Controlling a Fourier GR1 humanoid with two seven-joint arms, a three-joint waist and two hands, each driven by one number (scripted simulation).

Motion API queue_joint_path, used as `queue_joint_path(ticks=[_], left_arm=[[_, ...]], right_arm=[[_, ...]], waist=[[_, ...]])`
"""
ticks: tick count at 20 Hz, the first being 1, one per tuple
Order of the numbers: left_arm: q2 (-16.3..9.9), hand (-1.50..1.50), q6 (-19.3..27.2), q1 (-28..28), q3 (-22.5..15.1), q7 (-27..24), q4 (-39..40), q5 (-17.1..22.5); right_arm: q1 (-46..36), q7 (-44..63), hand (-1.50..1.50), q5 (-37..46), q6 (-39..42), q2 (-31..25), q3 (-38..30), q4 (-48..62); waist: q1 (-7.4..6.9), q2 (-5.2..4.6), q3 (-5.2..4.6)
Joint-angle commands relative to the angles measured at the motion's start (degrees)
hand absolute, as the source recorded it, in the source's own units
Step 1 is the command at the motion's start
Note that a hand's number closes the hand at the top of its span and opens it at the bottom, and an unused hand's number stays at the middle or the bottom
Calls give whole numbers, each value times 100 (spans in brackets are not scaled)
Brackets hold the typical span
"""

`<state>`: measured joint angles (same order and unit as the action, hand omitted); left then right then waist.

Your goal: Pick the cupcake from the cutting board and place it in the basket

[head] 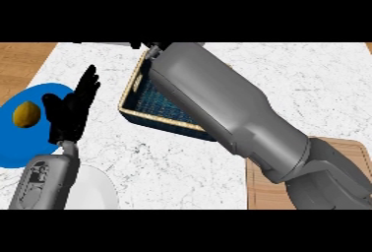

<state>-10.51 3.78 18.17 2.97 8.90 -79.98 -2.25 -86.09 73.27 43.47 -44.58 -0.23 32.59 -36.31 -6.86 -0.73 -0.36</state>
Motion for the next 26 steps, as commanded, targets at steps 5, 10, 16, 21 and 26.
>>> queue_joint_path(ticks=[5, 10, 16, 21, 26], left_arm=[[-118, 0, -109, -285, 135, 29, -192, 134], [-41, 0, 56, -190, 143, 144, -176, 62], [-92, 0, 54, -482, 237, -85, -142, 42], [-193, 0, -46, -295, 243, 138, -227, 103], [-306, 0, -92, -398, 360, -97, -220, 116]], right_arm=[[-106, 939, 150, -396, -163, 22, 66, 726], [70, 850, 150, -796, -266, 22, 262, 535], [385, 565, 150, -1105, -687, 22, 398, 170], [44, -274, 150, -390, 1701, 23, 1701, 1298], [-376, -482, 150, -495, 2360, 23, 1835, 1482]], waist=[[104, 8, 14], [243, 25, 21], [404, 63, 27], [302, 74, 8], [328, 43, 15]])
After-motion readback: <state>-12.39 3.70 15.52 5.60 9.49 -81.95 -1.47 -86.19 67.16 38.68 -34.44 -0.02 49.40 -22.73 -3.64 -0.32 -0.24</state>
